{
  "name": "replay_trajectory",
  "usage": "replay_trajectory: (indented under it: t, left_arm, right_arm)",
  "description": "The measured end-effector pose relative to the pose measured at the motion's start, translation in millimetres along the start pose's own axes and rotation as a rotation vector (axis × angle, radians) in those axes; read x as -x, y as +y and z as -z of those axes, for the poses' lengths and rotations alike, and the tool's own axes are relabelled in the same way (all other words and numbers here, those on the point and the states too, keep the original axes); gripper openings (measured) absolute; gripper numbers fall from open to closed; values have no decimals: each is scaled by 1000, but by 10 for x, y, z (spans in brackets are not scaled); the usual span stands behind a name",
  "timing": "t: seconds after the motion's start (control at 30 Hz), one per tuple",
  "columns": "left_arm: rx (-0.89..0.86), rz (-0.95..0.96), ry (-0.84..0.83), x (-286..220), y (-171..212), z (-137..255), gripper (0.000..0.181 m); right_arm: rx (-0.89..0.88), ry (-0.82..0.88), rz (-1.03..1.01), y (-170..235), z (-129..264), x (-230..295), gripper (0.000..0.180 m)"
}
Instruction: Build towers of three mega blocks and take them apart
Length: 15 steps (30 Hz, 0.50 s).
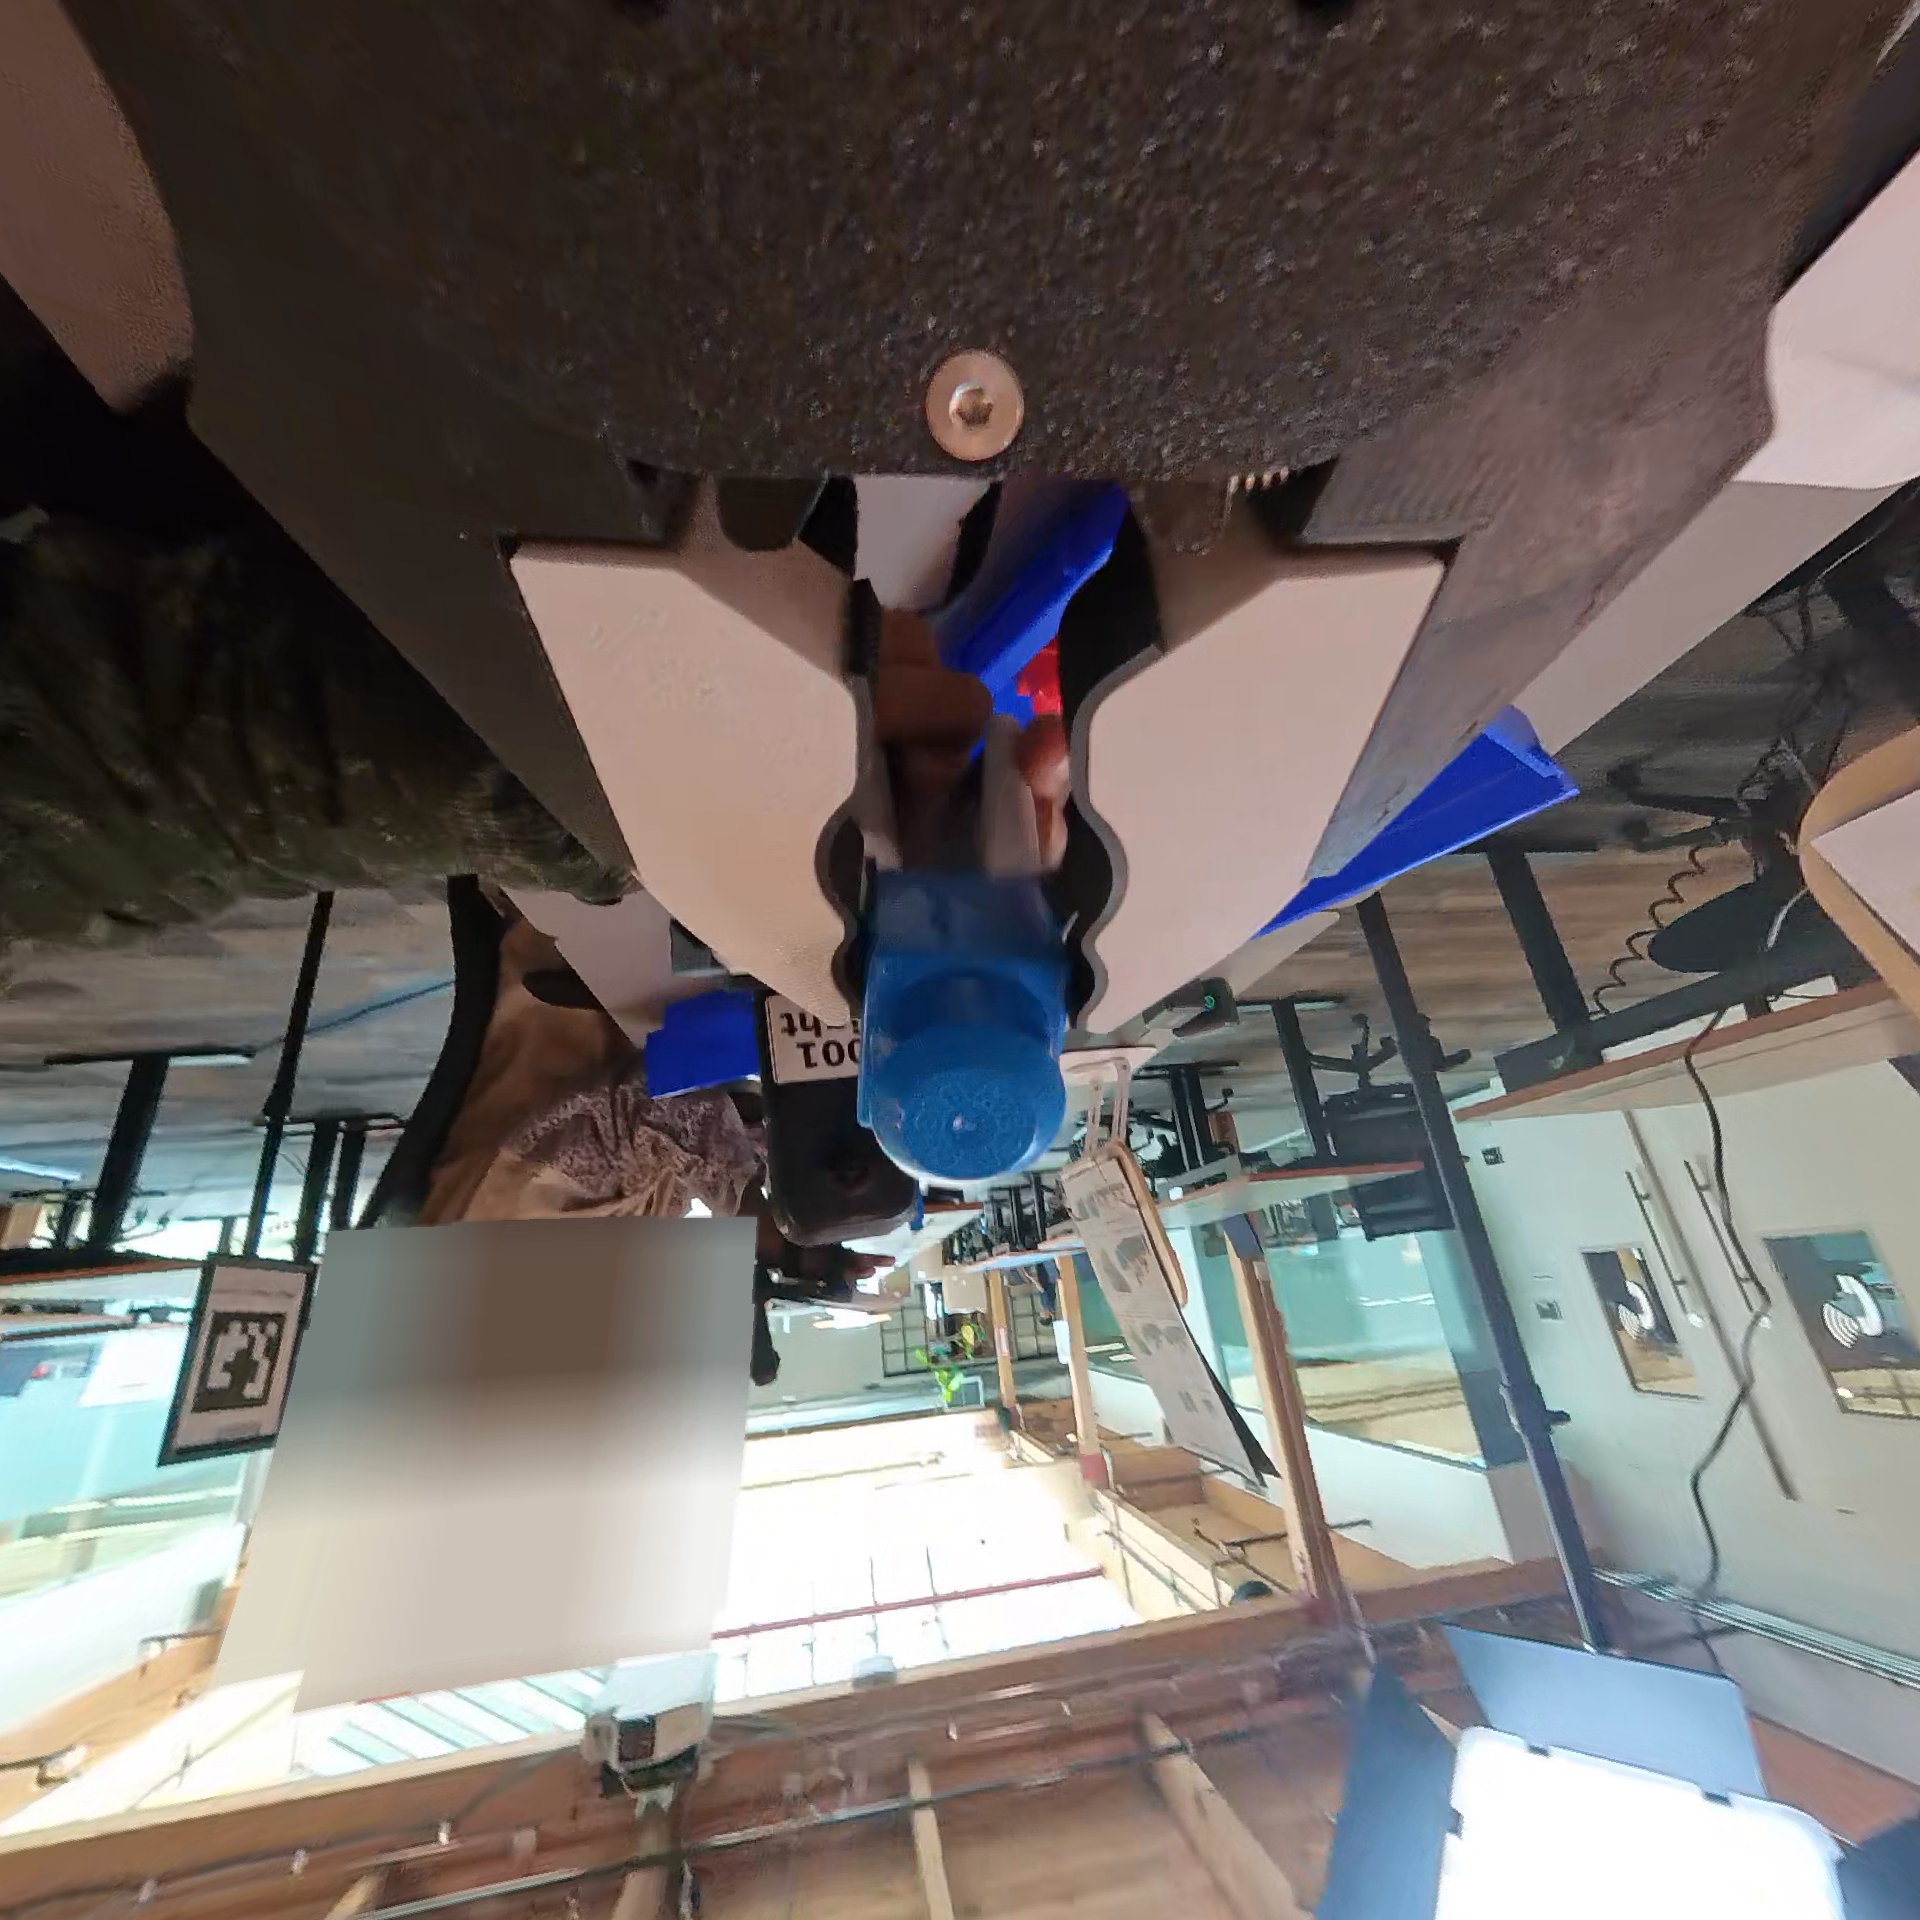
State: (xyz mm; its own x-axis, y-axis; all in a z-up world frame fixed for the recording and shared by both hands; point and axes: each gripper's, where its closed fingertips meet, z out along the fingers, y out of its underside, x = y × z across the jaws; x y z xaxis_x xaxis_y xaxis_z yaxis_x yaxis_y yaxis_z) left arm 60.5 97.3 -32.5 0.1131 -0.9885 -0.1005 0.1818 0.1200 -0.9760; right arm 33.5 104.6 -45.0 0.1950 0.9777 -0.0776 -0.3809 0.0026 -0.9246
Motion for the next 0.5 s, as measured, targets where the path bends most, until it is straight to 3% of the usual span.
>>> replay_trajectory:
  t: [0.23, 0.33, 0.5]
  left_arm:
    - [94, -55, 33, -52, 97, 27, 36]
    - [187, -154, -83, 121, 97, 120, 37]
    - [612, -376, -250, 402, 454, 415, 37]
  right_arm:
    - [103, -38, 18, 183, -29, 57, 39]
    - [279, 13, 74, 320, 57, -47, 45]
    - [462, 184, 284, 286, 222, -239, 53]
